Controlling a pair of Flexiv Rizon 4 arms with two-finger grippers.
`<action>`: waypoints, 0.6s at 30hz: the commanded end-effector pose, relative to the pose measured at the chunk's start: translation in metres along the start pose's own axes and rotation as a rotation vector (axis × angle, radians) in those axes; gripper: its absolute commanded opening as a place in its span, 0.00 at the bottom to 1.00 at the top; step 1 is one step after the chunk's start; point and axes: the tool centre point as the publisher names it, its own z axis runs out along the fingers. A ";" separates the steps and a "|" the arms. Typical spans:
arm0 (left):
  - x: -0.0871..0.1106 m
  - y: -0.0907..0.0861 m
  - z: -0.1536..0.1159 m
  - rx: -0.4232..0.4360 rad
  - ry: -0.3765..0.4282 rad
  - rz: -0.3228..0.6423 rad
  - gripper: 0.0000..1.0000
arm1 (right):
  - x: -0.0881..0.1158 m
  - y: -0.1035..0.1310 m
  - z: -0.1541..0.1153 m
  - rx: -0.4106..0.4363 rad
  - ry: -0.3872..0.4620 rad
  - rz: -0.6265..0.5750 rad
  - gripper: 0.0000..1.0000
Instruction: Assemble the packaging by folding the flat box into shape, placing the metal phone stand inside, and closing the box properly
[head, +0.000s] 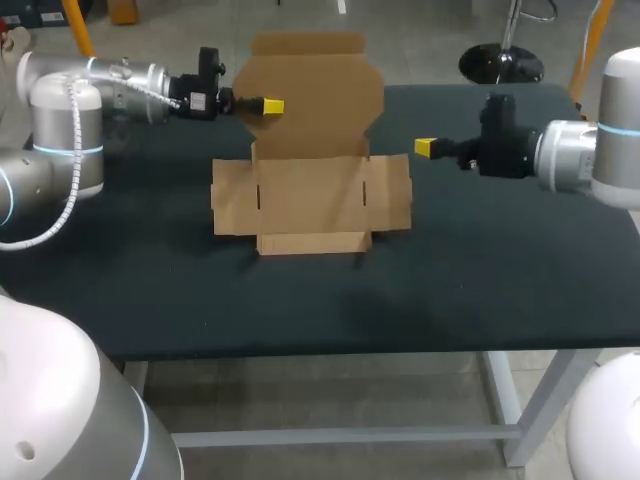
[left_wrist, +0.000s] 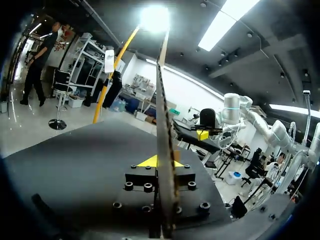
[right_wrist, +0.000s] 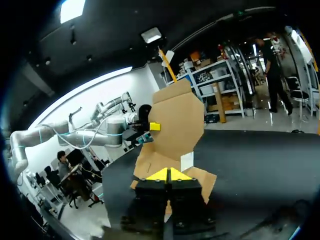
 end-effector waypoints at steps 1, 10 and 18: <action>0.007 -0.002 -0.001 -0.004 -0.013 0.000 0.00 | 0.008 0.000 -0.007 -0.002 -0.074 -0.002 0.00; 0.007 -0.002 -0.001 -0.004 -0.013 0.000 0.00 | 0.008 0.000 -0.007 -0.002 -0.074 -0.002 0.00; 0.007 -0.002 -0.001 -0.004 -0.013 0.000 0.00 | 0.010 0.001 -0.003 -0.004 -0.076 -0.008 0.00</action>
